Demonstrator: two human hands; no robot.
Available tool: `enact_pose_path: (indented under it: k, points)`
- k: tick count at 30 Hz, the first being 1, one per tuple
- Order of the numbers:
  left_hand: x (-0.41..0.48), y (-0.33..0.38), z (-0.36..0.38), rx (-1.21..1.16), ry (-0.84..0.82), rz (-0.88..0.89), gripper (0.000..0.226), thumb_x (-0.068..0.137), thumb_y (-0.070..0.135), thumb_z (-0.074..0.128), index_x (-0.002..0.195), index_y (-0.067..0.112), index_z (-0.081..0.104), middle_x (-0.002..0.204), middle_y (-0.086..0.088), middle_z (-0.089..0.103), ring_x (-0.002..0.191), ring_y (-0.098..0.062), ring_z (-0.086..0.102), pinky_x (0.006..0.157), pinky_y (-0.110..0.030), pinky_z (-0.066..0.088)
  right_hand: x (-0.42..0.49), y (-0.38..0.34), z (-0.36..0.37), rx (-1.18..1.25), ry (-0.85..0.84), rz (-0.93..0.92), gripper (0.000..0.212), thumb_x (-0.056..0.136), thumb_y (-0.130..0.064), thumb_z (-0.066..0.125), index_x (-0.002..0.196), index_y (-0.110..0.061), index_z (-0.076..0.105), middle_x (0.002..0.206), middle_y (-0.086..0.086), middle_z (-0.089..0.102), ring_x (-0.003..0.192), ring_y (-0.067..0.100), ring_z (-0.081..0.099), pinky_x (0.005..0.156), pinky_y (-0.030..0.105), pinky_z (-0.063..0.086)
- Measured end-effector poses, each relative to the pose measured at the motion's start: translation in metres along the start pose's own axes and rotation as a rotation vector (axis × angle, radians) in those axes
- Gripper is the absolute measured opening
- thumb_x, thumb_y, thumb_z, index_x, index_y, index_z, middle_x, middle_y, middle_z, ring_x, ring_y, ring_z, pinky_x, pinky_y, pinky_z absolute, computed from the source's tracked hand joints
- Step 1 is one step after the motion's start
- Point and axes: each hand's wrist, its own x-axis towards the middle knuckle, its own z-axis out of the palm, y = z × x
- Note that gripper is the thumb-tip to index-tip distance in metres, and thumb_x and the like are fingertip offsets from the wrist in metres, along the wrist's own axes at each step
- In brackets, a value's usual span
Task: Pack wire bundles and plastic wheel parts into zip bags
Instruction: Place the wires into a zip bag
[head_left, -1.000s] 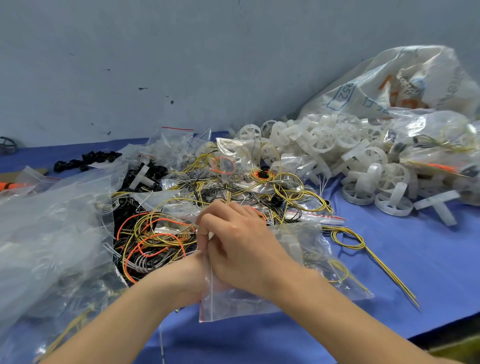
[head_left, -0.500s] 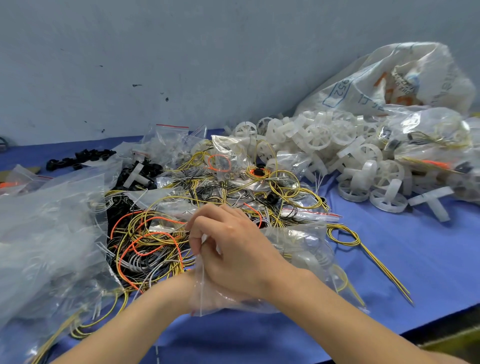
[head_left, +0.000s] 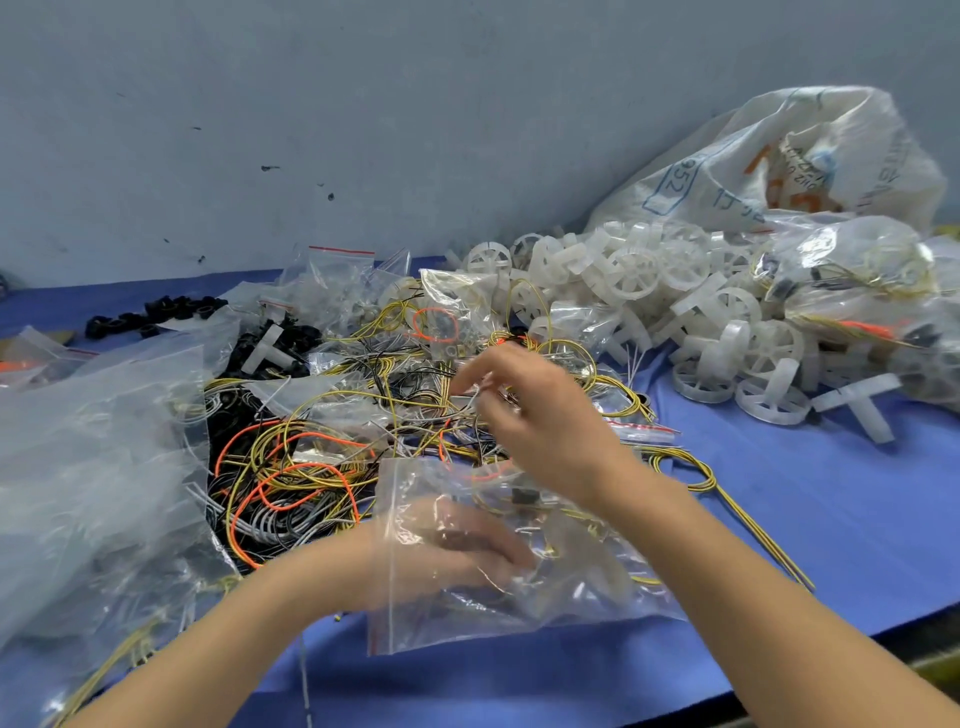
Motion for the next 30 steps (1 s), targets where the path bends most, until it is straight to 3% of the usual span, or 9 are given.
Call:
enact_pose_path:
  k: [3,5,9,12,15,17,19,23,30]
  points:
    - [-0.009,0.019,-0.007,-0.185,-0.081,0.049,0.02,0.094,0.029,0.064,0.112,0.027,0.071,0.113,0.006,0.072,0.11,-0.01,0.065,0.092,-0.019,0.05,0.01,0.044,-0.027,-0.03,0.188,0.252,0.024,0.094,-0.012,0.05,0.105,-0.024,0.067,0.109,-0.007,0.064,0.089,-0.003,0.058,0.072,0.005,0.04]
    - [-0.02,0.026,-0.017,-0.367,-0.083,0.013,0.021,0.094,0.023,0.064,0.113,0.019,0.072,0.113,-0.002,0.072,0.108,-0.017,0.067,0.088,-0.021,0.052,0.012,0.078,-0.043,-0.075,0.292,0.402,0.027,0.095,-0.014,0.048,0.112,-0.024,0.066,0.116,0.0,0.059,0.083,-0.007,0.053,0.066,0.003,0.037]
    - [-0.039,0.021,-0.039,-0.622,0.029,-0.105,0.026,0.078,0.013,0.07,0.103,0.007,0.074,0.109,-0.019,0.071,0.097,-0.028,0.071,0.081,-0.029,0.057,0.003,0.136,-0.069,-0.176,0.415,0.662,0.035,0.092,-0.015,0.047,0.122,-0.016,0.064,0.129,0.015,0.053,0.104,0.021,0.056,0.096,0.029,0.042]
    - [-0.045,0.019,-0.055,-0.656,0.164,-0.119,0.015,0.075,-0.005,0.065,0.087,-0.002,0.073,0.096,-0.028,0.07,0.081,-0.029,0.071,0.073,-0.032,0.059,-0.011,0.161,-0.076,-0.241,0.464,0.803,0.036,0.093,-0.015,0.047,0.126,-0.016,0.062,0.137,0.015,0.042,0.112,0.031,0.052,0.094,0.034,0.04]
    - [-0.045,0.02,-0.065,-0.674,0.284,-0.104,0.014,0.077,-0.001,0.059,0.069,0.006,0.069,0.081,-0.021,0.066,0.065,-0.026,0.066,0.061,-0.032,0.058,-0.019,0.17,-0.075,-0.351,0.546,0.835,0.03,0.092,-0.017,0.047,0.118,-0.02,0.062,0.133,0.013,0.036,0.086,0.032,0.052,0.075,0.034,0.038]
    - [-0.042,0.018,-0.068,-0.715,0.373,-0.105,0.03,0.083,-0.002,0.051,0.06,0.012,0.064,0.073,-0.014,0.063,0.055,-0.021,0.061,0.052,-0.029,0.056,-0.017,0.172,-0.078,-0.4,0.642,0.836,0.03,0.09,-0.018,0.047,0.116,-0.021,0.063,0.131,0.014,0.036,0.079,0.029,0.047,0.072,0.034,0.038]
    - [-0.039,0.017,-0.07,-0.725,0.43,-0.11,0.043,0.092,-0.007,0.041,0.059,0.012,0.06,0.069,-0.01,0.061,0.051,-0.019,0.059,0.048,-0.027,0.054,-0.015,0.176,-0.083,-0.36,0.641,0.838,0.034,0.091,-0.02,0.046,0.122,-0.023,0.061,0.136,0.015,0.035,0.084,0.03,0.049,0.077,0.035,0.04]
    - [-0.036,0.017,-0.07,-0.737,0.457,-0.133,0.037,0.094,-0.011,0.035,0.067,0.008,0.052,0.066,-0.008,0.059,0.049,-0.018,0.057,0.045,-0.024,0.052,-0.012,0.182,-0.084,-0.257,0.439,0.889,0.046,0.094,-0.023,0.046,0.14,-0.022,0.051,0.144,0.02,0.033,0.119,0.035,0.048,0.1,0.035,0.038]
    - [-0.035,0.019,-0.068,-0.782,0.508,-0.125,0.046,0.095,-0.009,0.035,0.061,0.011,0.059,0.068,-0.01,0.06,0.049,-0.018,0.057,0.043,-0.024,0.051,-0.008,0.173,-0.084,-0.327,0.447,0.886,0.046,0.095,-0.023,0.044,0.14,-0.013,0.048,0.143,0.017,0.033,0.116,0.038,0.049,0.096,0.038,0.039]
